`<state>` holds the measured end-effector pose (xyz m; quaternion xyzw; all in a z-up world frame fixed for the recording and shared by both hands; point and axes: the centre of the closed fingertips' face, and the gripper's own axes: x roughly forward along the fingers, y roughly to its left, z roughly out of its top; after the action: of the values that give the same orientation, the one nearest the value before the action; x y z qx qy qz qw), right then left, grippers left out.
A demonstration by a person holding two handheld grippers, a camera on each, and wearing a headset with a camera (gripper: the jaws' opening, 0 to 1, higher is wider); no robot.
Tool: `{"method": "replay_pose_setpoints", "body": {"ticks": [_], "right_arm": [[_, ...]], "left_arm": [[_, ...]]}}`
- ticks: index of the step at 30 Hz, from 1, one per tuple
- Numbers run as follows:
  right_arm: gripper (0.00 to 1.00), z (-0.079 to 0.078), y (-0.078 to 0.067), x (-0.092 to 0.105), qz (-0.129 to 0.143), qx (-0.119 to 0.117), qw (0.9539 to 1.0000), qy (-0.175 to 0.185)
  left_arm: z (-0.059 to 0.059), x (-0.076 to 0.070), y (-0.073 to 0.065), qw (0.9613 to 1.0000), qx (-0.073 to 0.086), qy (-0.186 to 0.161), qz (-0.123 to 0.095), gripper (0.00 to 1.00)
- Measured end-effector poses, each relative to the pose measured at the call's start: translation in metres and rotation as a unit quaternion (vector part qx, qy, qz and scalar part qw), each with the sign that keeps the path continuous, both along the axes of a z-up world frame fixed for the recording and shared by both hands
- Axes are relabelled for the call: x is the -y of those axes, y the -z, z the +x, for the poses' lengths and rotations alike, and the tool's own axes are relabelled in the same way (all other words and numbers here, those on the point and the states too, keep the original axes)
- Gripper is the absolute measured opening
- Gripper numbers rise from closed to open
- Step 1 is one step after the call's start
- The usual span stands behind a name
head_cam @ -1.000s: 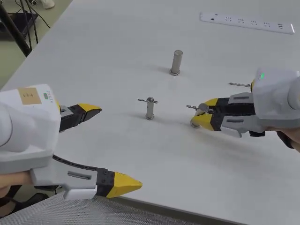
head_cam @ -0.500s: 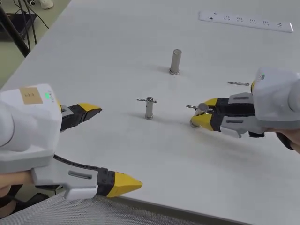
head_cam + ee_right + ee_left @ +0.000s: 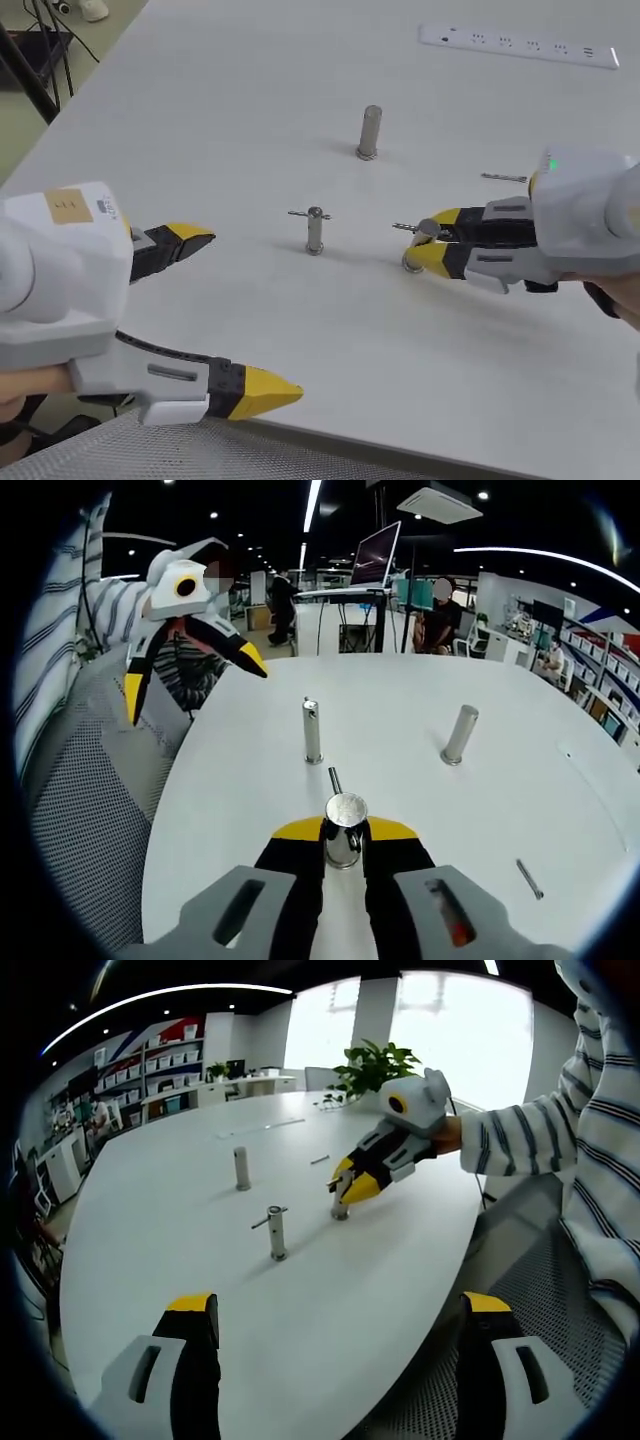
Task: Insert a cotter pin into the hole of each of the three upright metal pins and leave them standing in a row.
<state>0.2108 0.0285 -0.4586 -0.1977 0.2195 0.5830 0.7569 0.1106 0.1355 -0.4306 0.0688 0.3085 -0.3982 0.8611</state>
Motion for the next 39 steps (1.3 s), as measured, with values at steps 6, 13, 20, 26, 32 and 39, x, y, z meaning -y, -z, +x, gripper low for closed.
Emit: {"method": "replay_pose_setpoints", "body": {"ticks": [6, 13, 20, 26, 32, 39], "right_arm": [[0.09, -0.001, 0.0, 0.0, 0.0, -0.003, 1.0, 0.008], [0.09, -0.001, 0.0, 0.0, 0.004, -0.007, 0.9999, 0.013], [0.3, -0.001, -0.004, -0.001, 0.009, -0.008, 0.9996, 0.024], [0.44, -0.002, -0.025, -0.002, 0.033, -0.007, 0.9989, 0.032], [0.56, -0.007, -0.063, -0.002, 0.099, -0.015, 0.9934, 0.056], [0.68, -0.002, -0.075, 0.027, 0.12, -0.025, 0.9847, 0.123]], "left_arm": [[-0.003, 0.001, 0.003, 1.0, -0.006, 0.004, 0.002, 0.99], [-0.003, 0.004, 0.003, 1.0, -0.005, 0.006, 0.001, 0.99], [-0.002, 0.004, 0.003, 1.0, -0.004, 0.006, 0.001, 0.99], [0.0, 0.004, -0.001, 1.0, 0.001, 0.004, -0.003, 0.99], [0.003, 0.004, -0.005, 0.9999, 0.004, -0.001, -0.011, 0.99], [0.009, 0.009, -0.012, 0.9994, 0.014, -0.006, -0.031, 0.99]]}}
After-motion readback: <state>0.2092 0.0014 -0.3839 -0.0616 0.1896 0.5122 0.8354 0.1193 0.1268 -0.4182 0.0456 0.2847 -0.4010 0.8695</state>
